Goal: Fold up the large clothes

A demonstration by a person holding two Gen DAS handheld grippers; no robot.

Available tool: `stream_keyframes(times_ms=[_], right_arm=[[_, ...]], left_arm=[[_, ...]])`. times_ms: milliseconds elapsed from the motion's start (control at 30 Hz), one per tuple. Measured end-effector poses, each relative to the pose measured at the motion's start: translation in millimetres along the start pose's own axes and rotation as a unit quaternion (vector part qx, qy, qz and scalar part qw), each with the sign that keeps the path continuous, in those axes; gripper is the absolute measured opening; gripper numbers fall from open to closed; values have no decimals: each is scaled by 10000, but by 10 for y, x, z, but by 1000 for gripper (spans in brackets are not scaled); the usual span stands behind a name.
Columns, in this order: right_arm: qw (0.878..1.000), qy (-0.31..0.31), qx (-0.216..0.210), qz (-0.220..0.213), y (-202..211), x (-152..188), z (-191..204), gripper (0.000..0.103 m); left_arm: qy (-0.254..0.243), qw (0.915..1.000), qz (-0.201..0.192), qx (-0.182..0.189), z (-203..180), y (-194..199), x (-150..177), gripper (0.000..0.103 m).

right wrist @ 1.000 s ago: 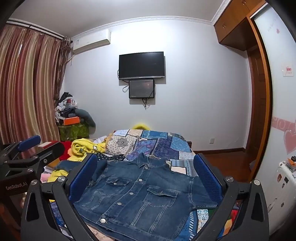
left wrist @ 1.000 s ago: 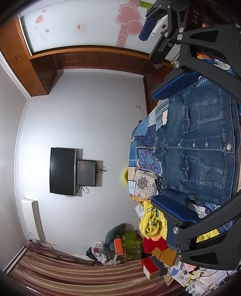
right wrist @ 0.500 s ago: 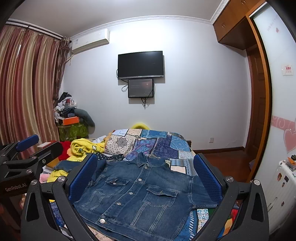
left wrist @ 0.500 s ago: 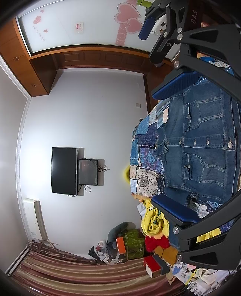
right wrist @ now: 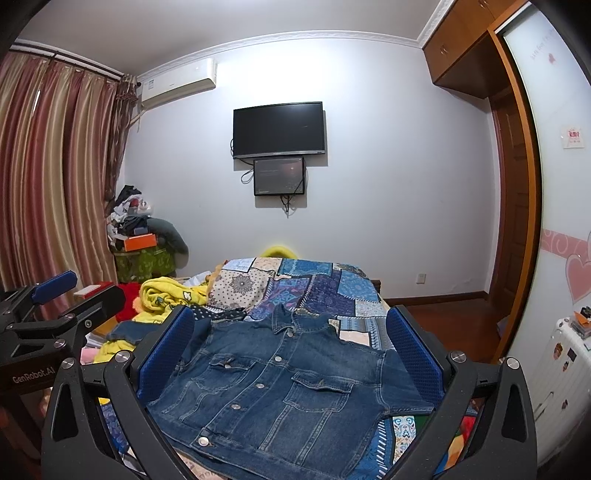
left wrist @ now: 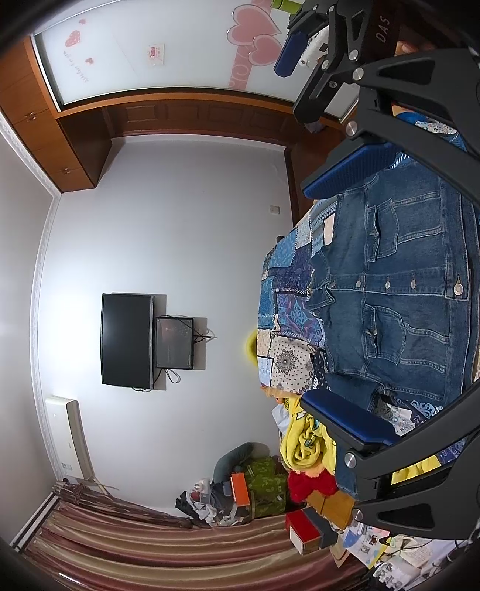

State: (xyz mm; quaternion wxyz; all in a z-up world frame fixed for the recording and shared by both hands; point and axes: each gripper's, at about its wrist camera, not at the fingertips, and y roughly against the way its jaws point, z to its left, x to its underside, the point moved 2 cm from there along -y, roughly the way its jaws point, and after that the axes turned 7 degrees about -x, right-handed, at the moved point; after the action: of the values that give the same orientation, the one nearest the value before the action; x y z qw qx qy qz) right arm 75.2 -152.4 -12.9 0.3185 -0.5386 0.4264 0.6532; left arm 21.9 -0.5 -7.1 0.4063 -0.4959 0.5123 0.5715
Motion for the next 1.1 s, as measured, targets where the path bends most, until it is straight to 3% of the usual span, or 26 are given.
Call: stream_keyframes(times_ms=[1100], right_arm=[[10000,-26,13,-11,10,-18,-34,103]], left_arm=[[39,10000,41,13,25,-41,13,103]])
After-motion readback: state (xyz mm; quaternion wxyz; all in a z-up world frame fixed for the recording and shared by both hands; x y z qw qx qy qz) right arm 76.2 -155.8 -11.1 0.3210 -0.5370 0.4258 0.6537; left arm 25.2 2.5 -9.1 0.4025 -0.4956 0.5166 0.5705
